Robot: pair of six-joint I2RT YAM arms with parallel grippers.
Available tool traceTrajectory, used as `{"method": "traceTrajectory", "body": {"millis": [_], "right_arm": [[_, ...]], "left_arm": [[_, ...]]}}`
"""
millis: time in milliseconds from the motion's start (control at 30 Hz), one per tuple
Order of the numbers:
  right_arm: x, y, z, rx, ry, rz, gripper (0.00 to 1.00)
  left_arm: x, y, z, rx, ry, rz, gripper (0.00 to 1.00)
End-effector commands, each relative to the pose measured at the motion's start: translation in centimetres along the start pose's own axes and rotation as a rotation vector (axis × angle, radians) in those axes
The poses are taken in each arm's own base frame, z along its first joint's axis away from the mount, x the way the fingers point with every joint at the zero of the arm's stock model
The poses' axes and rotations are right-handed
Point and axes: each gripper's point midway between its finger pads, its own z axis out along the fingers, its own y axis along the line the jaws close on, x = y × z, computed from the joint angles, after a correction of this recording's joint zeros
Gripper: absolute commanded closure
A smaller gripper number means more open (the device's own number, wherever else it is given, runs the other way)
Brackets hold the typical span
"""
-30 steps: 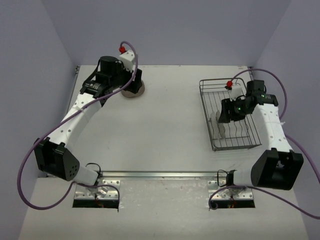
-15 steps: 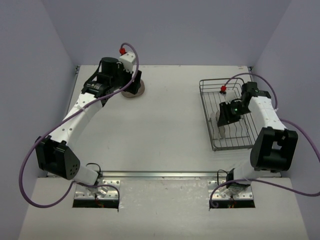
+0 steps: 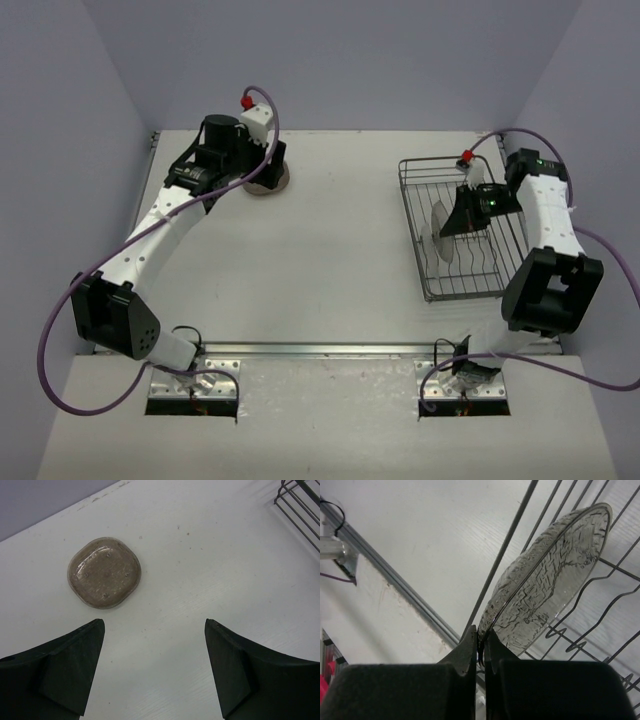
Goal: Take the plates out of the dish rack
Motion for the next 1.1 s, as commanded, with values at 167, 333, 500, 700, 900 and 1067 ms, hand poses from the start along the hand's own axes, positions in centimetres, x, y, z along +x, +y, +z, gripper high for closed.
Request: {"method": "traceTrajectory", "body": {"millis": [167,333,500,700,900,1067], "right_arm": [[-4.6,6.8,-5.5,-0.163,-0.143,-0.175,1.00],[-6.0,8.3,-7.9,-0.003,-0.194,-0.483,1.00],[-5.4,8.0,-4.3,0.255,-0.127,-0.928,1.00],[-5.7,10.0,0.5,0.636,-0.121,-1.582,1.00],[-6.3,14.5,4.0,0.889,-0.268,-2.103,1.00],[-7.1,17.7,5.5,1.082,-0.341,-2.288,1.00]], "left_arm": [[-2.2,-1.2,-1.0,0.045,-0.062,-0.016,0.20],[-3.3,-2.9,-2.0,0.129,-0.070,-0.078,0.20],[-4.3,-4.3,-3.1,0.206,-0.073,-0.107,0.20],[-4.6,-5.6,-4.1,0.278,-0.056,-0.111,0.20],[-2.7,-7.5,-4.1,0.394,0.032,-0.117,0.21],[-0.8,-9.5,-4.4,0.510,0.102,-0.141,0.21]]}}
